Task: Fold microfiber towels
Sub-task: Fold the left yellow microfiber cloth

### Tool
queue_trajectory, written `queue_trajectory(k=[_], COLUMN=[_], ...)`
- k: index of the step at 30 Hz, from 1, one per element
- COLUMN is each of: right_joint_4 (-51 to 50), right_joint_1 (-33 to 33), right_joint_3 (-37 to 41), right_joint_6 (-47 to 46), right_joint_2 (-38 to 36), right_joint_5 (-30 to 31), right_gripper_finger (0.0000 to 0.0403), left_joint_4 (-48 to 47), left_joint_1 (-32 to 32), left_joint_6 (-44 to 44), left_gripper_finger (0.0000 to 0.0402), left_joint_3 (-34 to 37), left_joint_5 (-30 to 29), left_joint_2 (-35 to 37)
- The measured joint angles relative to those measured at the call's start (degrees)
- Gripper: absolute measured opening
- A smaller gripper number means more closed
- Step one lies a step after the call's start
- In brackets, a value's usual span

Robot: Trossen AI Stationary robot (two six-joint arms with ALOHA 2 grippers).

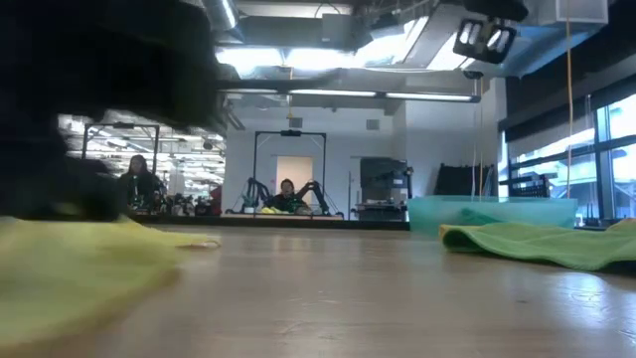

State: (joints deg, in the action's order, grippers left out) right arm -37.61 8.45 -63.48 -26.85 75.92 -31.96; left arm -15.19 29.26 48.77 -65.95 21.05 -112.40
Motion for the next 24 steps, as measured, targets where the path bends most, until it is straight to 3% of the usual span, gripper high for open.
queue_trajectory(k=[4,7,11,15,18,22,24], right_joint_4=[-6.8,-12.4,-14.9,-12.2,-9.5,-9.1,-8.9], right_joint_1=[-0.9,-2.1,-4.3,-6.4,-7.1,-6.8,-6.3], right_joint_3=[0.0,0.0,0.0,0.0,-0.1,-0.1,-0.1], right_joint_6=[2.5,4.9,7.3,7.7,7.3,4.5,3.5], right_joint_2=[-2.5,-6.0,-11.1,-14.7,-15.4,-15.3,-15.2], right_joint_5=[4.3,12.2,22.5,27.7,27.1,25.6,24.9], right_gripper_finger=[0.0095,0.0095,0.0095,0.0095,0.0095,0.0095,0.0095], left_joint_4=[6.3,8.1,8.1,6.2,-11.0,-42.6,-46.5], left_joint_1=[-5.1,-9.5,-14.4,-15.8,-15.8,-15.8,-17.0], left_joint_6=[0.5,-1.3,-3.1,-4.9,-12.2,-24.4,-27.5], left_gripper_finger=[0.0125,0.0120,0.0115,0.0109,0.0102,0.0087,0.0081], left_joint_3=[0.0,-1.1,-6.7,-15.2,-23.1,-30.1,-29.3], left_joint_5=[-8.7,-12.5,-8.7,-2.7,-5.2,-23.5,-25.1], left_joint_2=[-0.4,-0.6,-0.5,-0.5,0.6,2.1,2.1])
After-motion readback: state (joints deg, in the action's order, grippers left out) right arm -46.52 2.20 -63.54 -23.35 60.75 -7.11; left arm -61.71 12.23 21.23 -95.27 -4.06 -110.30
